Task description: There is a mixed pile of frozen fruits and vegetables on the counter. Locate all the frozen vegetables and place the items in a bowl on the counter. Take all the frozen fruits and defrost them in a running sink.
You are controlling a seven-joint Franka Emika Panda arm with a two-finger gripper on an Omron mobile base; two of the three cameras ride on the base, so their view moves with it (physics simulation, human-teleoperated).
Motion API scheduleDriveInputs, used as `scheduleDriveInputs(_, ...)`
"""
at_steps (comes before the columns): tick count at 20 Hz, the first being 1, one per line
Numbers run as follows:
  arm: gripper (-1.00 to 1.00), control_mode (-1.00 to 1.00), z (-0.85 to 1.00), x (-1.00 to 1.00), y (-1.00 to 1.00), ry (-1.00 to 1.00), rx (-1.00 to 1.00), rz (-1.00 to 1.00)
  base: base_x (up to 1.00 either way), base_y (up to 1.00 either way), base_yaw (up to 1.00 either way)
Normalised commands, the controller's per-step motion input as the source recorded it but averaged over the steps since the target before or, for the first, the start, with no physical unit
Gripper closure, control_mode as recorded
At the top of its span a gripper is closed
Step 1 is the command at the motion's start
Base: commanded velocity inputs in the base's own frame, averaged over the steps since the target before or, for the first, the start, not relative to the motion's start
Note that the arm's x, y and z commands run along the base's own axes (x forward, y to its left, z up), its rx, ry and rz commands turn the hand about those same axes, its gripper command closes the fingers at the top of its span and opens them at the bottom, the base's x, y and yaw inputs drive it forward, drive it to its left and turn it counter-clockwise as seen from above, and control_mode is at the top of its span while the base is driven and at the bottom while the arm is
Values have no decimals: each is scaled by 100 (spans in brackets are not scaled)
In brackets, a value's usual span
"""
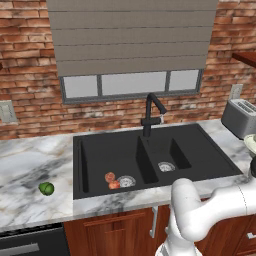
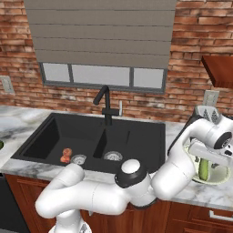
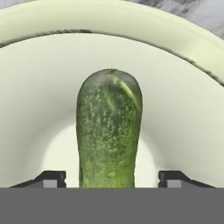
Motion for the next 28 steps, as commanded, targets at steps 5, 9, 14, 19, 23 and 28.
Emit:
scheduleDriveInputs(5, -100, -100, 47, -2, 23, 0, -2, 0, 0, 0, 0)
scheduleDriveInputs(9, -100, -100, 55, -7, 37, 0, -2, 0, 0, 0, 0)
scheduleDriveInputs(14, -100, -100, 57, -18, 41, -2, -2, 0, 0, 0, 0)
scheduleDriveInputs(19, -100, -100, 58, -25, 45, -5, -3, 0, 0, 0, 0)
scheduleDriveInputs(23, -100, -100, 64, -31, 55, -5, -2, 0, 0, 0, 0)
scheduleDriveInputs(28, -100, -100, 65, -30, 65, -4, -1, 0, 0, 0, 0)
